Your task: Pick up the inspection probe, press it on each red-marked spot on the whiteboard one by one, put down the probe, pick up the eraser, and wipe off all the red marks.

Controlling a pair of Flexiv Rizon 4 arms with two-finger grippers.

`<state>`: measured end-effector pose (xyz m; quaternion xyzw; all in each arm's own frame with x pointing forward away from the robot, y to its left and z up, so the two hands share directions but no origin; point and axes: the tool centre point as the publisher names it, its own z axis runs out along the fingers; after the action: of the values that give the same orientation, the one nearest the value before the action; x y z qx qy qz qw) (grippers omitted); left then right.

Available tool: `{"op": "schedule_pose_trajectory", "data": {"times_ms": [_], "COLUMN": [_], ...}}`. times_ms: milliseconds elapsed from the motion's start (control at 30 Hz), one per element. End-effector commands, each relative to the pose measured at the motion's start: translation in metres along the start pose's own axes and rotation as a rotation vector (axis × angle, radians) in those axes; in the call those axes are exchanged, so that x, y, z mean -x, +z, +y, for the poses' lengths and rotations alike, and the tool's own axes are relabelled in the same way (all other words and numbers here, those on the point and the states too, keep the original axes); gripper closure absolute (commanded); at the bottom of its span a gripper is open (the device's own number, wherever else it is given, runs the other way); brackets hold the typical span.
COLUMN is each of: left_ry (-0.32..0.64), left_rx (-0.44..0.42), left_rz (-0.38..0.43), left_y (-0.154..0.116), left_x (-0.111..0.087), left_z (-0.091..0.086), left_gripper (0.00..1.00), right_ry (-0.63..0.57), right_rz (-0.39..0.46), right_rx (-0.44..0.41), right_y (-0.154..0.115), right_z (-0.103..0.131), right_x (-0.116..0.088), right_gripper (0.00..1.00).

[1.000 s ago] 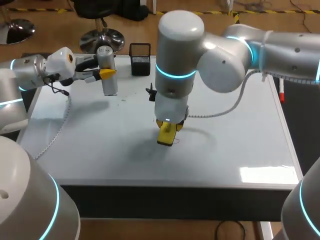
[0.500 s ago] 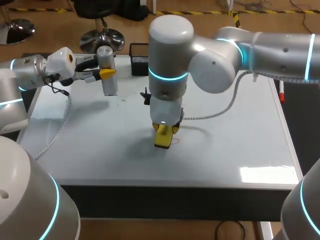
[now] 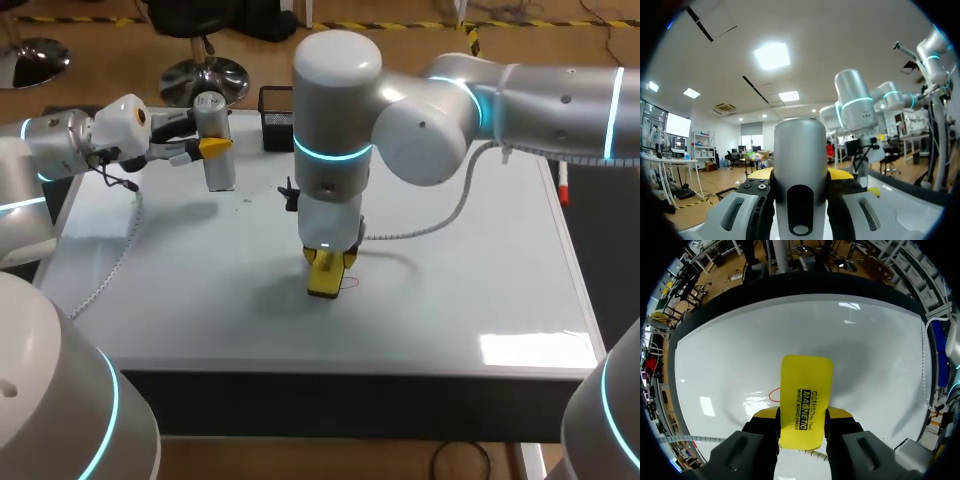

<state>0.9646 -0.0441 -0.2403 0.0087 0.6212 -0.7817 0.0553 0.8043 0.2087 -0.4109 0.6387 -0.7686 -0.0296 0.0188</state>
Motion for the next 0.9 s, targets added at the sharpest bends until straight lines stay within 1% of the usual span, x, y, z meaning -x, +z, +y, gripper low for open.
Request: {"op": "schedule_pose_trajectory", "data": {"times_ms": [33,200,600,733,900], "left_ry": [0.002,0.002,0.002,0.002,0.002], "left_rx": [0.0,0.0,0.0,0.0,0.0], "left_rz": [-0.003,-0.003,-0.003,-0.003,-0.003], "left_y": [0.001,0.001,0.001,0.001,0.001], "left_x": [-0.001,-0.001,-0.001,-0.001,-0.001], "left_z": [-0.001,-0.001,-0.001,-0.001,-0.001], "left_gripper": [1.0,1.0,1.0,1.0,1.0], "right_ry": [-0.002,0.003,0.005,0.02,0.042], "right_rz": [0.005,0.0,0.002,0.007,0.012], "right_rx": [0.006,0.015,0.013,0.019,0.024], "right_y": [0.01,0.019,0.028,0.03,0.034], "right_z": [0.001,0.001,-0.001,-0.002,-0.001], "right_x": [0.003,-0.001,-0.006,-0.013,-0.029], "right_gripper": [1.0,1.0,1.0,1.0,1.0]}}
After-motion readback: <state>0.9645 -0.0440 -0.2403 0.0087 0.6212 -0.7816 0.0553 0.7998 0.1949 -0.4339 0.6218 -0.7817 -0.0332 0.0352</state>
